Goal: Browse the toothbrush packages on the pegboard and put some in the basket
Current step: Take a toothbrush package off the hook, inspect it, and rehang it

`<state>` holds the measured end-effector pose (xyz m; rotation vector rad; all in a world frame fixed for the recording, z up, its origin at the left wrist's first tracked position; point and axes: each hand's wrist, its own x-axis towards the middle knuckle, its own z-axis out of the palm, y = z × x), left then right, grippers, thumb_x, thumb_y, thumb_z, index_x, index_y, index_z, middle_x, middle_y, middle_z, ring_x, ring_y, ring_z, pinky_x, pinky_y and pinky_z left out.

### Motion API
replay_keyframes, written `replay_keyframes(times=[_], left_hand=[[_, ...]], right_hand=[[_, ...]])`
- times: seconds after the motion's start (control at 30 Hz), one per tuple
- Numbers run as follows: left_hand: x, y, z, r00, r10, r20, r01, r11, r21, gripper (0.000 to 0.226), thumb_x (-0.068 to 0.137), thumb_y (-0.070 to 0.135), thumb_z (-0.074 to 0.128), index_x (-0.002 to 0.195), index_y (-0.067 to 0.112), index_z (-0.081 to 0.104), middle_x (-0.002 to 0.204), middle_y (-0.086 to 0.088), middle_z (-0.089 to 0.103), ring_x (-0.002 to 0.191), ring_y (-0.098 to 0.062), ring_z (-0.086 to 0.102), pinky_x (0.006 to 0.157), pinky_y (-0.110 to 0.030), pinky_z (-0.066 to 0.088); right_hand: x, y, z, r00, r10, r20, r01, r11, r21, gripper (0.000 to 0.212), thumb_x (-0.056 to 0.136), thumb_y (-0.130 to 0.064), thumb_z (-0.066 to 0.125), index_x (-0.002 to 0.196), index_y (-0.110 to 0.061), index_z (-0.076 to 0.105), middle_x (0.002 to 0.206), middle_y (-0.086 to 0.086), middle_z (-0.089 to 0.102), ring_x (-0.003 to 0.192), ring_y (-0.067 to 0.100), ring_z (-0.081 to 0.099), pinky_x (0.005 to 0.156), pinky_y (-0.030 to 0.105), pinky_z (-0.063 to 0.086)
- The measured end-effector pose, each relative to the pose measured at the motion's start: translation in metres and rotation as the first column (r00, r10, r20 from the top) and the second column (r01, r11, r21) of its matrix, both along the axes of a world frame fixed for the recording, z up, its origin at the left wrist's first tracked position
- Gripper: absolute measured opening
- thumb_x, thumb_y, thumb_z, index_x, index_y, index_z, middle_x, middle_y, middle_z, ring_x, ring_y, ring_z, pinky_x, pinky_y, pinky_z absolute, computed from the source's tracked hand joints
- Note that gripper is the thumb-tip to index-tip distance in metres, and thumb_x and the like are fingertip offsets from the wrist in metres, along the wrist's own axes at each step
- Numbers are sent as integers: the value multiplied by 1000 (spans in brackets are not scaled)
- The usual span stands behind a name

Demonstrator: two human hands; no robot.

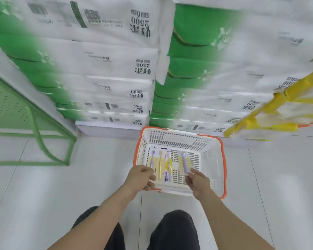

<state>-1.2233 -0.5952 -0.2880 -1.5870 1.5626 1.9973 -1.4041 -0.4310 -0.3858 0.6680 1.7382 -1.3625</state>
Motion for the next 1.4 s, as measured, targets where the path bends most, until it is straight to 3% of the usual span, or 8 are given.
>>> replay_keyframes(times=[0.1, 0.27, 0.4, 0.63, 1.0, 1.13, 1.27, 1.4], left_hand=[[-7, 2, -40, 1000, 0, 17, 0, 999, -45, 8, 98, 14, 57, 97, 12, 65, 92, -12, 75, 65, -21, 70, 63, -31, 58], [-16, 7, -81, 998, -26, 59, 34, 991, -128, 10, 100, 19, 53, 96, 18, 62, 92, -6, 74, 63, -17, 69, 67, -32, 60], [-15, 26, -64, 994, -98, 53, 102, 992, -75, 12, 101, 21, 51, 106, 17, 61, 96, -2, 72, 66, -16, 71, 69, -29, 60], [13, 37, 69, 993, -105, 59, 108, 993, -49, 16, 101, 22, 50, 112, 17, 60, 96, -4, 72, 69, -15, 71, 68, -27, 59], [149, 9, 282, 991, -62, 118, 75, 991, -108, 19, 101, 24, 47, 107, 12, 61, 96, -5, 72, 69, -17, 68, 64, -27, 54], [241, -25, 299, 979, -95, 182, 140, 957, -253, 22, 99, 22, 45, 98, 9, 63, 93, -5, 72, 74, -19, 68, 71, -33, 57], [339, -61, 301, 929, -141, 343, 270, 890, -368, 20, 99, 22, 44, 97, 14, 62, 96, 1, 69, 87, -18, 66, 80, -33, 57], [415, -91, 305, 878, -136, 459, 329, 867, -373, 19, 99, 24, 41, 100, 16, 59, 100, -1, 69, 89, -22, 65, 74, -30, 52]], right_hand=[[-21, 0, -65, 1000, 28, -3, -28, 999, 21, 31, 93, 11, 61, 120, -2, 66, 91, 17, 67, 65, 20, 60, 63, 25, 60], [-26, -3, -113, 991, 133, -25, -128, 983, 132, 20, 98, 4, 50, 111, -10, 55, 84, 10, 57, 79, 28, 61, 94, 45, 55], [-6, 14, -94, 961, 263, 91, -275, 948, 162, 19, 79, 3, 62, 97, -3, 59, 75, 13, 55, 73, 24, 56, 75, 34, 53], [32, 12, 86, 909, 405, 94, -413, 905, 96, 9, 92, 4, 58, 86, -2, 61, 75, 14, 57, 70, 24, 55, 70, 33, 53], [163, -29, 344, 767, 642, 7, -639, 763, 94, 11, 95, -8, 57, 101, -9, 67, 75, 9, 65, 66, 21, 62, 61, 29, 54], [221, -62, 372, 557, 827, -80, -795, 558, 237, 13, 92, -7, 55, 81, -8, 62, 74, 9, 64, 60, 19, 59, 58, 30, 47], [276, -110, 374, 108, 989, -104, -883, 144, 447, 23, 93, -22, 53, 72, -14, 58, 75, 8, 65, 70, 23, 64, 67, 38, 53], [338, -172, 388, -200, 973, -118, -847, -111, 520, 21, 94, -23, 58, 74, -23, 55, 83, -3, 63, 84, 21, 63, 73, 28, 46]])
